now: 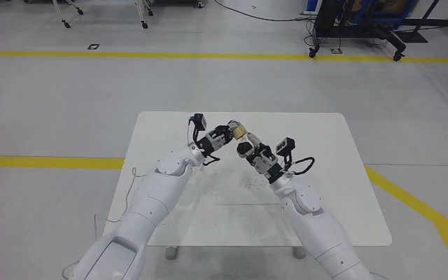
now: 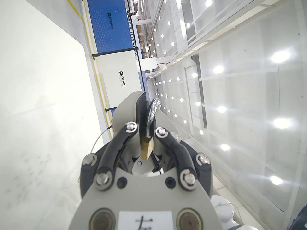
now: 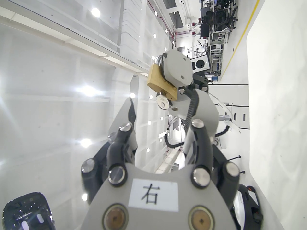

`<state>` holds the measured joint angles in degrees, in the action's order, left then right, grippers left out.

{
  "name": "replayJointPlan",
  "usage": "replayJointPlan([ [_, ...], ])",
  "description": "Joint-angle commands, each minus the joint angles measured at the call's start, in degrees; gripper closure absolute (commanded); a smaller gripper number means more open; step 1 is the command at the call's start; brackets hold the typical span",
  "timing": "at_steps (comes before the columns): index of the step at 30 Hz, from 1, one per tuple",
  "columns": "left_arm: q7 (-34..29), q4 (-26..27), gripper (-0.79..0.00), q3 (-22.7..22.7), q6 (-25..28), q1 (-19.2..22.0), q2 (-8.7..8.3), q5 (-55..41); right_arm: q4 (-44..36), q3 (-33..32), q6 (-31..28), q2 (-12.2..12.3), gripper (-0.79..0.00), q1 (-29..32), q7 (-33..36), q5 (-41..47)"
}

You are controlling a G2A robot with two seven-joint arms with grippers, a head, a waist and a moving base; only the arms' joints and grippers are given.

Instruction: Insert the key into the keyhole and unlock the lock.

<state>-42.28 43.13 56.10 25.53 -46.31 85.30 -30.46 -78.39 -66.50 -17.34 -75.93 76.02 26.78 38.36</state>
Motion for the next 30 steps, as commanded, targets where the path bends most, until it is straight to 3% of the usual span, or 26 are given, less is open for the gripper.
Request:
replayJointPlan([
  [1,0.0,-0.2,0.0,0.0,0.2,0.1,0.11,0.1,0.2,-0.2,-0.2,0.0,-0.129,0.0,0.3,0.2],
  [6,0.1,-0.6,0.0,-0.1,0.5,0.4,0.34,0.6,0.2,-0.4,-0.2,-0.1,-0.062,0.2,0.4,0.4],
  [14,-0.1,-1.1,0.0,-0.2,1.6,0.9,0.62,2.0,0.4,-0.5,0.7,-0.3,-0.077,0.0,0.5,1.0],
  [18,-1.4,-1.3,0.0,-0.3,2.5,1.1,0.67,2.7,0.7,-0.6,1.9,-0.5,0.0,-0.1,0.8,2.7],
  [24,-2.1,-1.1,0.0,-0.2,5.4,1.2,0.69,4.4,1.1,-1.1,4.2,-0.7,0.0,-0.2,6.1,10.1],
  [30,0.1,-0.6,0.0,-0.1,9.5,1.1,0.53,8.3,3.7,-2.4,13.4,-1.0,0.0,-1.0,15.7,25.0],
])
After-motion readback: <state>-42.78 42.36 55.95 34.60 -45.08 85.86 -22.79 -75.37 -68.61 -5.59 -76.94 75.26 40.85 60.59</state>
